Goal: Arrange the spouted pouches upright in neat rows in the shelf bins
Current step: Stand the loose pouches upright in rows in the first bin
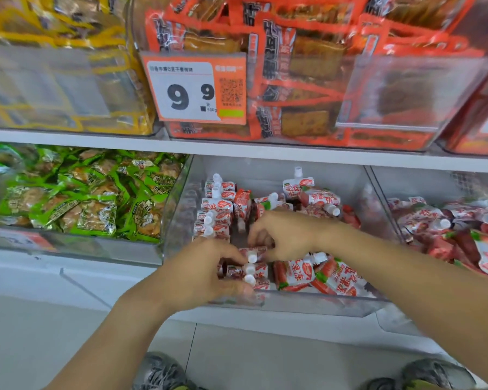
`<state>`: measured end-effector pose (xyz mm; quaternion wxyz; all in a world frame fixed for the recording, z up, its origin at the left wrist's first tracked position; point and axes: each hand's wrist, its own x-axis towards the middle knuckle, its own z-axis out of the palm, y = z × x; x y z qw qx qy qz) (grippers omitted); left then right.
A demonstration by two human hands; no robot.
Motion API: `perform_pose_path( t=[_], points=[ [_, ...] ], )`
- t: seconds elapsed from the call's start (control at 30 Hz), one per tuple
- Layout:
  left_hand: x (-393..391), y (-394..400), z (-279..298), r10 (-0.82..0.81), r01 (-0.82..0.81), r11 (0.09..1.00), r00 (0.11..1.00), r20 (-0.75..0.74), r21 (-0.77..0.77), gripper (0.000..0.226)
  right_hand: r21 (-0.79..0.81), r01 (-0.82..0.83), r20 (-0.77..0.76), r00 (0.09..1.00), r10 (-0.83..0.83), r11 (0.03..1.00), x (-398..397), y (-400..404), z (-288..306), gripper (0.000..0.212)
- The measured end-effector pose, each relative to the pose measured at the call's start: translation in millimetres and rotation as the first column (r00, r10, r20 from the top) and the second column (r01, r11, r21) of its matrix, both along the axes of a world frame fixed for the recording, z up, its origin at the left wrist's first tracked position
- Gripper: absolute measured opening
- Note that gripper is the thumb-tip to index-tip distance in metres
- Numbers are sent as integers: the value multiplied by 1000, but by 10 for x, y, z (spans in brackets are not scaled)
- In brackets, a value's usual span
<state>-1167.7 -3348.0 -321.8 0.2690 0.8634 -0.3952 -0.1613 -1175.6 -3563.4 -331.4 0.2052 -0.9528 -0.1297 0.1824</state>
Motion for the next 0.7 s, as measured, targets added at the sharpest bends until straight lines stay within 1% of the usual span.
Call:
perform_pose_path(
  t=[0.1,0.13,0.2,0.27,0.3,0.37,0.47,0.53,0.6,0.63,0.7],
  points=[
    [-2,21,-34,67,-63,997,995,73,-52,38,69,45,1,999,-45,997,26,-30,-52,22],
    [-3,26,-33,83,-77,995,992,93,-64,41,81,47,-12,999,-46,996,28,-52,-52,20],
    [-5,28,-41,88,-80,994,989,118,-67,58,62,28,-37,999,-26,998,19,-86,-55,18],
    [-6,14,-59,54,-46,997,990,128,-58,77,53,16,-50,999,-13,998,-8,-99,-72,20],
    [-17,-2,-71,21,-13,998,993,115,-69,83,71,18,-53,998,-14,997,-29,-106,-89,21],
    [-50,-42,-95,-48,55,993,997,63,-108,84,115,23,-96,995,-12,993,-83,-129,-107,27],
    [-60,-85,-133,-90,95,992,994,58,-83,82,156,45,-158,987,-20,987,-178,-198,0,33],
    [-27,-88,-146,-90,94,993,994,55,-73,75,116,68,-105,993,-56,991,-239,-279,154,37],
    [-5,-84,-145,-93,95,993,995,41,-71,70,28,84,-19,996,-84,996,-304,-370,285,39],
    [1,-82,-144,-90,92,993,996,28,-70,69,-49,69,-3,998,-69,996,-335,-409,305,40],
    [11,-78,-135,-92,92,993,996,11,-70,69,-251,4,-28,1000,-11,968,-403,-428,276,51]
  ],
)
